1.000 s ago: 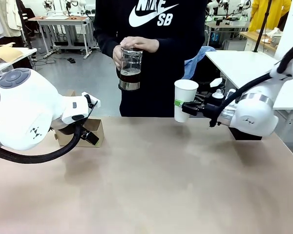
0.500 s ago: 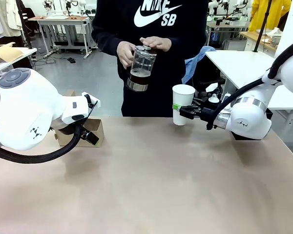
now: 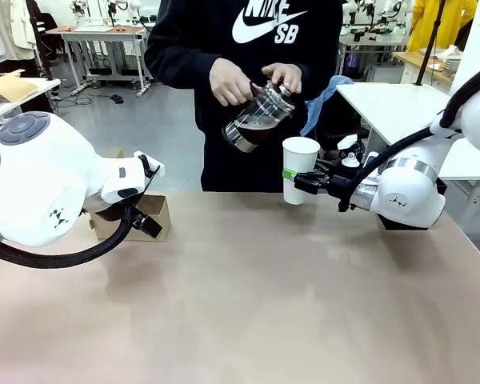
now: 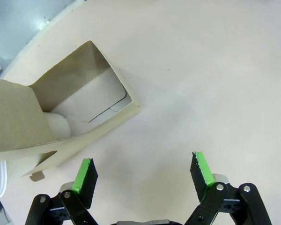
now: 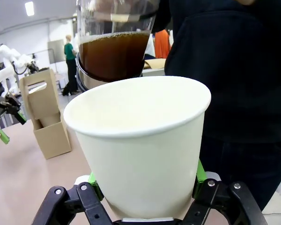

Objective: Pour a drink into a cup and package it in a carrier.
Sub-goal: When a person places the Paper Cup Lid on the 600 ml Paper Cup , lift the 600 ml Paper Cup.

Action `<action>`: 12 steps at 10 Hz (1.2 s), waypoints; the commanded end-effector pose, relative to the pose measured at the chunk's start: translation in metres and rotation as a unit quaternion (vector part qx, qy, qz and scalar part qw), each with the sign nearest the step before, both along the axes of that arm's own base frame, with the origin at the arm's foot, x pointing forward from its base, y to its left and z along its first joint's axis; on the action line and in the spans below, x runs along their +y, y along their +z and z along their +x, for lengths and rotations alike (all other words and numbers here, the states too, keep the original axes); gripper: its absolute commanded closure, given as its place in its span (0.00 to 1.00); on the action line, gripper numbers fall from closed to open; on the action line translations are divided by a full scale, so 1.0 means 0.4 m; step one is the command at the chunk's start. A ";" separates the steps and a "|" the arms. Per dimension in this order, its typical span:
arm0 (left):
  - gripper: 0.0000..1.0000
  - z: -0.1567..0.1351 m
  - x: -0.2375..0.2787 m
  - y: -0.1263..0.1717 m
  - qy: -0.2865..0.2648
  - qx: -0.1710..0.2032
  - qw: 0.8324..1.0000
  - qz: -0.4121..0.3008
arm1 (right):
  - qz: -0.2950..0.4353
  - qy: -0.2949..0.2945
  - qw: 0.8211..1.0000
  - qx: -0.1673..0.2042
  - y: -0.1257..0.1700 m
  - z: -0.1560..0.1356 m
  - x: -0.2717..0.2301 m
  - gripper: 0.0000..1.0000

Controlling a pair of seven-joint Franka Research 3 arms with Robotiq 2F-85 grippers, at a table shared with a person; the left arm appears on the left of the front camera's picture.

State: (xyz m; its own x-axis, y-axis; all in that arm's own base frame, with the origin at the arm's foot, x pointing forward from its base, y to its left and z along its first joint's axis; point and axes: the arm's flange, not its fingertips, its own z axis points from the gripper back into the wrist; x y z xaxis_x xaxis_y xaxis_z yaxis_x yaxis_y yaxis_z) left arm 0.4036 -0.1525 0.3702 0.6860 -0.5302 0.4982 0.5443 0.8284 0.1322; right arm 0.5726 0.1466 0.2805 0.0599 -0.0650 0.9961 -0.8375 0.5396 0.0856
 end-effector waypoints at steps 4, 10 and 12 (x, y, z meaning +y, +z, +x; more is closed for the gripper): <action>0.00 0.000 0.002 0.000 0.000 0.000 1.000 -0.001 | 0.001 0.001 1.000 0.003 0.009 -0.008 0.002 0.19; 0.00 0.000 0.002 0.000 0.000 0.000 1.000 -0.001 | 0.001 0.001 1.000 0.003 0.009 -0.008 0.002 0.19; 0.00 0.000 0.002 0.000 0.000 0.000 1.000 -0.001 | 0.001 0.001 1.000 0.003 0.009 -0.008 0.002 0.19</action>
State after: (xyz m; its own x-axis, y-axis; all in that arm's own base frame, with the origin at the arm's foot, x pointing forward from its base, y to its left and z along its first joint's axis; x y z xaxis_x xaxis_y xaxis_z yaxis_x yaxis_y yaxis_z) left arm 0.4036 -0.1525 0.3702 0.6860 -0.5302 0.4982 0.5443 0.8284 0.1322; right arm 0.5724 0.1466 0.2803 0.0606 -0.0649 0.9961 -0.8376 0.5395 0.0861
